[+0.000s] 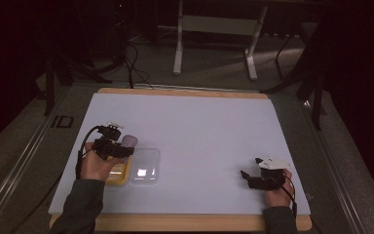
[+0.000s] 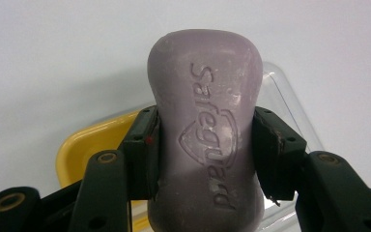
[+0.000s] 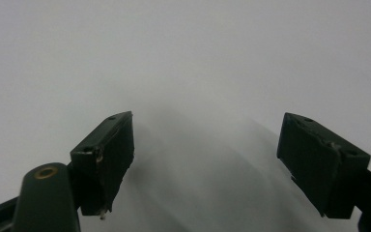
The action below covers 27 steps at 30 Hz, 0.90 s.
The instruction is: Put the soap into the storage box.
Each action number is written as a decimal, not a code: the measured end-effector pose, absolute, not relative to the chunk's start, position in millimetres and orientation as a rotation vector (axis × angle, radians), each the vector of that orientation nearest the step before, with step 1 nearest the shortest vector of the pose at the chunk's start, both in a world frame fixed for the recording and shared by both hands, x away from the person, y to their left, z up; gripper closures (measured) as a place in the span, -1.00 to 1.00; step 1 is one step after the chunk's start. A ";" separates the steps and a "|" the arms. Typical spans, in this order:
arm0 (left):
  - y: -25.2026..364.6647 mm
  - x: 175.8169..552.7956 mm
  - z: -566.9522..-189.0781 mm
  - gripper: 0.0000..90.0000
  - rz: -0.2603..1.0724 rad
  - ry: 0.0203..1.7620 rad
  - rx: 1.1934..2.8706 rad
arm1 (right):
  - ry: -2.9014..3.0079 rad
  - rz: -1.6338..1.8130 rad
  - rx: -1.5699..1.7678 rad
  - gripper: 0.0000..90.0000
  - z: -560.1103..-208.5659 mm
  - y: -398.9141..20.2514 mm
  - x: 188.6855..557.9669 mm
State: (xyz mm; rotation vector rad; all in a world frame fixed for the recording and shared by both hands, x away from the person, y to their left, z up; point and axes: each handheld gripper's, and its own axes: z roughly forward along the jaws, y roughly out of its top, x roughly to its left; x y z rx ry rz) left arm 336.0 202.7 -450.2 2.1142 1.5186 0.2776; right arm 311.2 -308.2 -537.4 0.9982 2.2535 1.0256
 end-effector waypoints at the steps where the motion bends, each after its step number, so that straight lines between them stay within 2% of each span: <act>1: 203.2 335.9 -450.7 0.10 0.277 1.525 2.110 | 2.253 1.026 0.997 -0.54 -537.4 -308.2 311.3; 27: 221.3 322.8 -462.8 0.10 0.279 1.597 2.082 | 2.252 1.023 0.994 -0.54 -537.7 -307.6 311.1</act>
